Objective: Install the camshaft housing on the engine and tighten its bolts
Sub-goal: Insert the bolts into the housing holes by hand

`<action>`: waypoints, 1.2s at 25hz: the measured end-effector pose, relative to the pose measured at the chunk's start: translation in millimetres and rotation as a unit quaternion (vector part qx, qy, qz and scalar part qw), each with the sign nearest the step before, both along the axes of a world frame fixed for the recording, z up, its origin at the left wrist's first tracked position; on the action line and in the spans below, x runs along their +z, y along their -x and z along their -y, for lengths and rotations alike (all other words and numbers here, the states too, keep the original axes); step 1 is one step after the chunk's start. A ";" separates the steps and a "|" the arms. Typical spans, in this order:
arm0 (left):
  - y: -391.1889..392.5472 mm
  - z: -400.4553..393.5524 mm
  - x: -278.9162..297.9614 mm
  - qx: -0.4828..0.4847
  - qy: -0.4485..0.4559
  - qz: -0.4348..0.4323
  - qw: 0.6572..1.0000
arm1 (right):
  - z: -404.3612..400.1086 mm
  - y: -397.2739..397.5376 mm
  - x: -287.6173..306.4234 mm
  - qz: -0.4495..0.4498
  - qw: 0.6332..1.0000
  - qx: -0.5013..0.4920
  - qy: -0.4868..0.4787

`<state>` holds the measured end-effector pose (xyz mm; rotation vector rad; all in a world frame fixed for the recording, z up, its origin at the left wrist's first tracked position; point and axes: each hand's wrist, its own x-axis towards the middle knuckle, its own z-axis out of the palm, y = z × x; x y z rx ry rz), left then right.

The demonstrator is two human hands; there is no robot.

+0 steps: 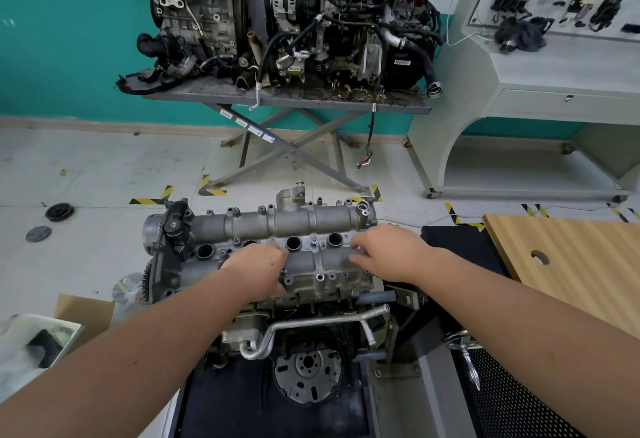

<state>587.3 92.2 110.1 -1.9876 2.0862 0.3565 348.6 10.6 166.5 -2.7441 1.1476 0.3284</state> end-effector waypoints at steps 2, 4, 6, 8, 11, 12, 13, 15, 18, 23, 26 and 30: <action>-1.7 2.5 8.3 0.022 -0.028 -0.055 0.998 | -8.6 -15.0 7.3 0.099 0.994 -0.037 -0.038; -6.6 4.2 20.8 0.085 -0.030 -0.195 0.977 | -19.8 -31.8 10.1 0.184 0.975 -0.082 -0.098; -5.2 5.6 32.8 0.228 -0.016 -0.453 0.862 | -29.0 -48.6 9.4 0.265 0.937 -0.144 -0.178; 7.3 10.8 41.5 0.389 -0.016 -0.692 0.607 | -36.8 -66.0 9.1 0.353 0.855 -0.226 -0.305; 26.0 15.9 47.8 0.479 0.004 -0.784 0.395 | -44.6 -85.5 5.3 0.403 0.778 -0.281 -0.392; 30.1 16.1 46.7 0.489 0.015 -0.786 0.378 | -44.9 -88.1 3.7 0.407 0.773 -0.288 -0.392; 31.7 15.7 44.6 0.497 0.026 -0.787 0.364 | -44.0 -89.9 2.1 0.411 0.767 -0.296 -0.393; 33.8 14.7 43.3 0.505 0.036 -0.788 0.351 | -40.6 -90.2 0.5 0.422 0.747 -0.315 -0.405; 36.5 15.9 45.3 0.514 0.055 -0.772 0.369 | -37.8 -91.1 0.7 0.418 0.740 -0.330 -0.411; 37.0 20.9 39.9 0.535 0.038 -0.785 0.311 | -38.4 -91.3 0.3 0.428 0.696 -0.355 -0.455; 36.3 24.0 37.0 0.552 0.017 -0.808 0.205 | -41.5 -94.1 -2.1 0.461 0.638 -0.396 -0.472; 36.2 25.6 34.7 0.562 0.022 -0.815 0.139 | -47.2 -99.7 -6.2 0.504 0.585 -0.441 -0.457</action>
